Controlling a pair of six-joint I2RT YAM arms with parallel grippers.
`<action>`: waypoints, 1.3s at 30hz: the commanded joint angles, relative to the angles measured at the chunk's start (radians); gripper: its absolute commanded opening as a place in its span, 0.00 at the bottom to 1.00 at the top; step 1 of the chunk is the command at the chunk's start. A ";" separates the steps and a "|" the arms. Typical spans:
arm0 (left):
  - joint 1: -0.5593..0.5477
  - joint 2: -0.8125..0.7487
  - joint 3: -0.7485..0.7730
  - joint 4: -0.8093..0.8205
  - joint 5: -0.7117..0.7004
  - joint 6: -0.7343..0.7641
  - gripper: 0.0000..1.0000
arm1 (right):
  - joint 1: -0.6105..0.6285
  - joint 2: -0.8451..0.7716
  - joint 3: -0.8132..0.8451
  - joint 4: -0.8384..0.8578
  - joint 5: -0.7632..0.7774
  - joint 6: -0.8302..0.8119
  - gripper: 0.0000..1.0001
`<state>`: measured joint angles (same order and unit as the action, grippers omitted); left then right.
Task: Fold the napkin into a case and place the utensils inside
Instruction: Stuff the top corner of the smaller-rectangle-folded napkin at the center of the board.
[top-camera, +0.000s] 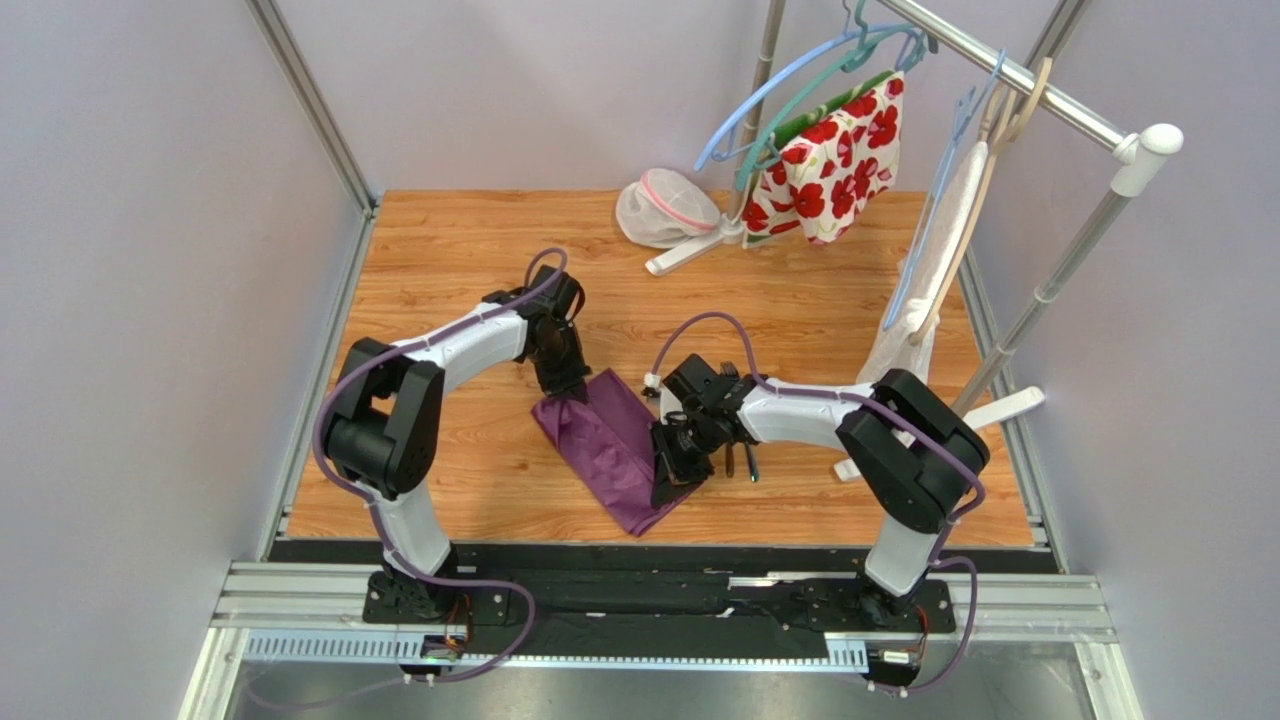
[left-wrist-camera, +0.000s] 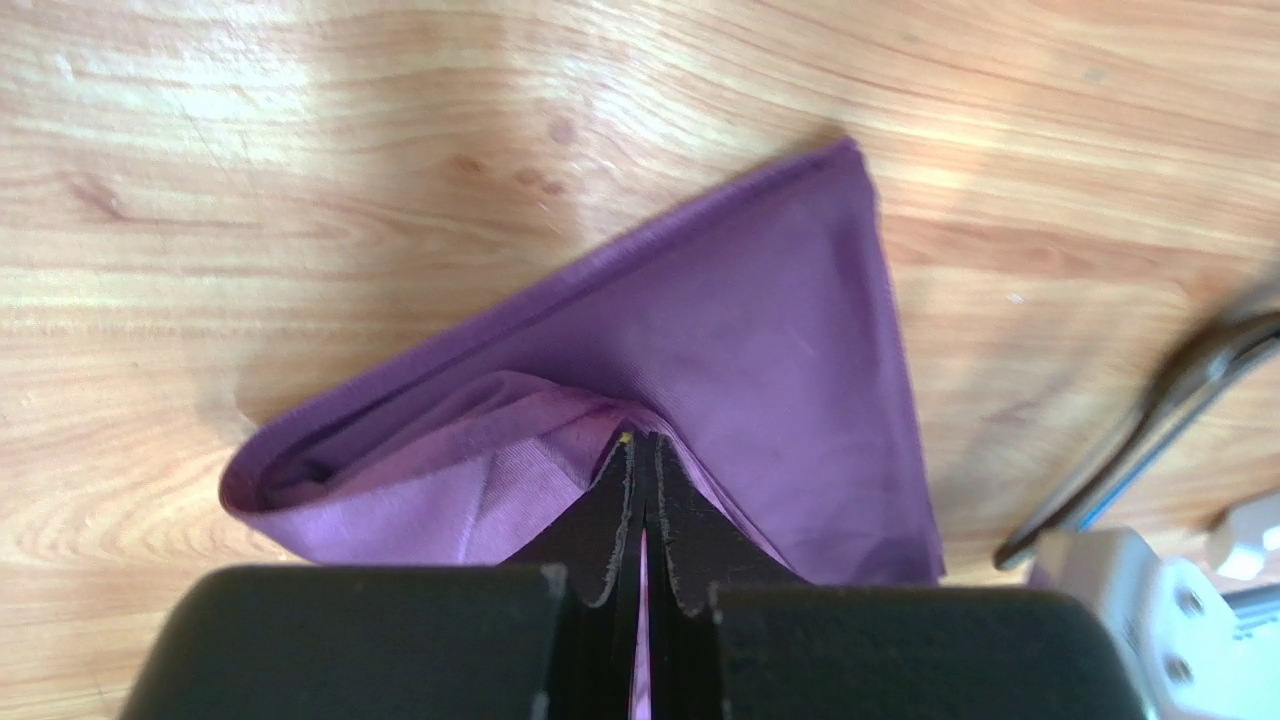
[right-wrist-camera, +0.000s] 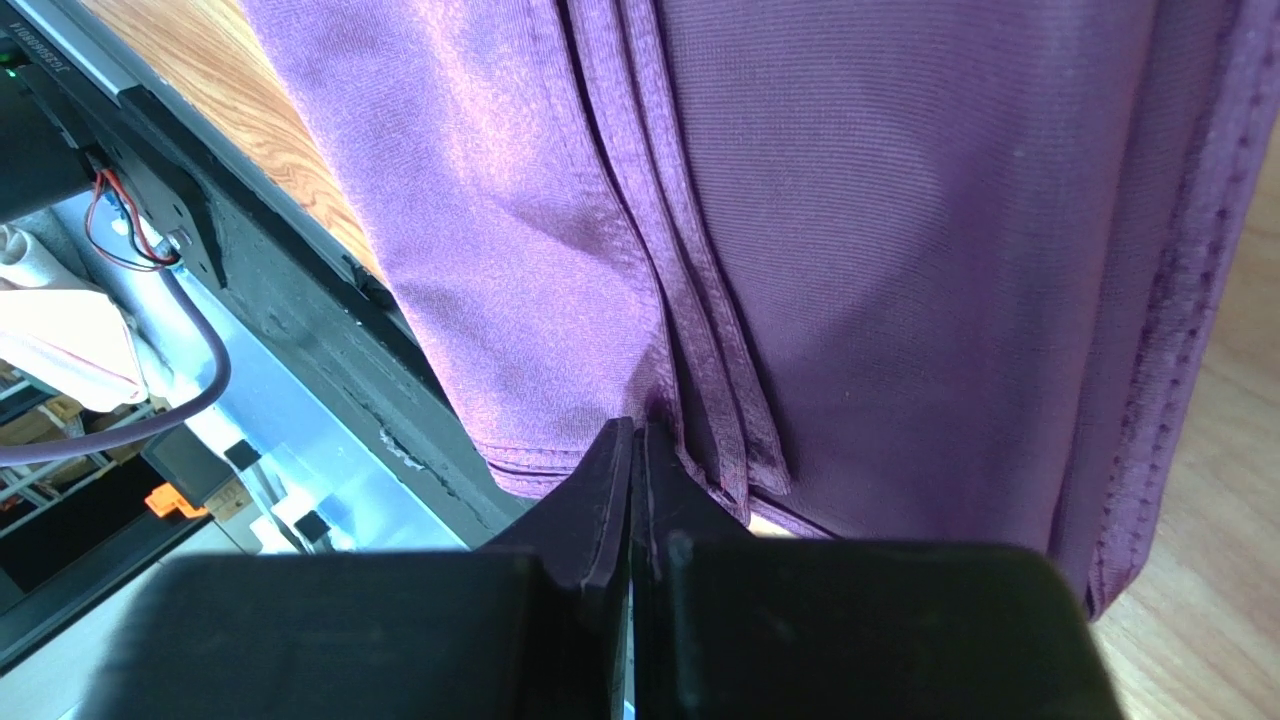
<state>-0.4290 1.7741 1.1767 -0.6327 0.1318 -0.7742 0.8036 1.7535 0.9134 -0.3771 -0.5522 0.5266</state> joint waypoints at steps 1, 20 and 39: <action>0.018 0.053 0.066 -0.012 -0.012 0.029 0.00 | -0.003 0.020 -0.021 0.047 0.018 -0.013 0.00; 0.010 -0.223 0.040 -0.162 -0.130 0.134 0.17 | -0.023 0.018 0.195 -0.032 -0.002 -0.017 0.00; -0.172 -0.090 -0.020 0.007 -0.001 -0.079 0.00 | -0.175 0.053 0.245 -0.120 0.227 -0.169 0.63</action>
<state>-0.5587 1.6138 1.1507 -0.6910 0.1127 -0.7372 0.6075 1.8290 1.2091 -0.5358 -0.3740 0.4095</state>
